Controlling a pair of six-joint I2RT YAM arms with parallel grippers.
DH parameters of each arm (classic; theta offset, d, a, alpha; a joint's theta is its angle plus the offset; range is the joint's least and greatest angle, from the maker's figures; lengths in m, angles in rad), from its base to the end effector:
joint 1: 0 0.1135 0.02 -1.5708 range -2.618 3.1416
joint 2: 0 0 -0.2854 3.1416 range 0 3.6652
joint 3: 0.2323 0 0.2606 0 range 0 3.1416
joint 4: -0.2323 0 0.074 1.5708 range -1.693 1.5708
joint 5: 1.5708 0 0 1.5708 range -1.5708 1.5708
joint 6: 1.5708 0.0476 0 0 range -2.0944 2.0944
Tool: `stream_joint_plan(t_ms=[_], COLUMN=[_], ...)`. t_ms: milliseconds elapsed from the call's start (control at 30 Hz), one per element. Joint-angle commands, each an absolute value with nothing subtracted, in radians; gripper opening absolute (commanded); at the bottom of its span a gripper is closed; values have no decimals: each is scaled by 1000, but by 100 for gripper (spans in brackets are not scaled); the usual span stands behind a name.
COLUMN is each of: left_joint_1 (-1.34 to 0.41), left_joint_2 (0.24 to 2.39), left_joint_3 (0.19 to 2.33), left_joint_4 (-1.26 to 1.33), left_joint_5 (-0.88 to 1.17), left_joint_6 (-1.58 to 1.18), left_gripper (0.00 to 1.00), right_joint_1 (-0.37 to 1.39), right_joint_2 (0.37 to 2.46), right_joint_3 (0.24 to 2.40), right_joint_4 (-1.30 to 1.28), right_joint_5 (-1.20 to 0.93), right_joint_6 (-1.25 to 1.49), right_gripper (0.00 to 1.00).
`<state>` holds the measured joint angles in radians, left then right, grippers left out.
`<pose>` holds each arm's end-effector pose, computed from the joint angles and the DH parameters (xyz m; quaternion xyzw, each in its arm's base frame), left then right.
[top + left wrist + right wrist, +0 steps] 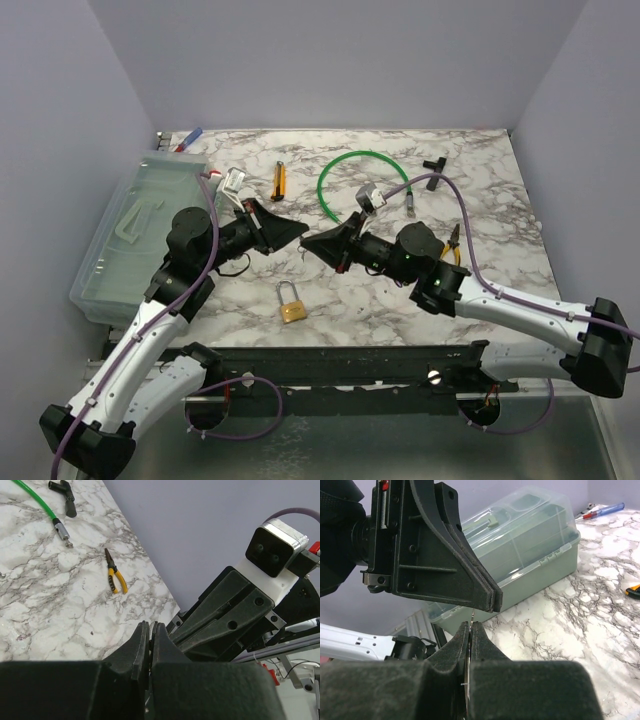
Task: Unlock with the key
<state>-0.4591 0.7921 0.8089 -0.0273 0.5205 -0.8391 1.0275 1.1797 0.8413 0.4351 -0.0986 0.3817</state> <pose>0.1575 -0.1043 0.3797 0.0480 0.7087 -0.5566 0.4309 0.1465 0.2516 0.3615 -0.2476 0.6250 0.5043 0.5420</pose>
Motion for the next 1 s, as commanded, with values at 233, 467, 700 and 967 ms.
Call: stream_joint_plan(t_ms=[233,467,700,967], left_joint_1=[-463,-463,-464,-463], left_joint_2=[826,858,852,815], left_joint_3=[845,879,883,872], left_joint_4=[-35,-33,-5,65], left_joint_5=[462,471,537,599], left_joint_6=[-830,-817,-812,-792], left_gripper=[0,0,0,0], right_joint_1=[1033,1032,1030,953], right_joint_2=[1091,1041,1116,1144], right_joint_3=[836,851,899,916], right_joint_4=[340,289,293,350], right_joint_5=[-58,-20,-11,-219], right_joint_6=[359,327,351,461], right_gripper=[74,63,58,49])
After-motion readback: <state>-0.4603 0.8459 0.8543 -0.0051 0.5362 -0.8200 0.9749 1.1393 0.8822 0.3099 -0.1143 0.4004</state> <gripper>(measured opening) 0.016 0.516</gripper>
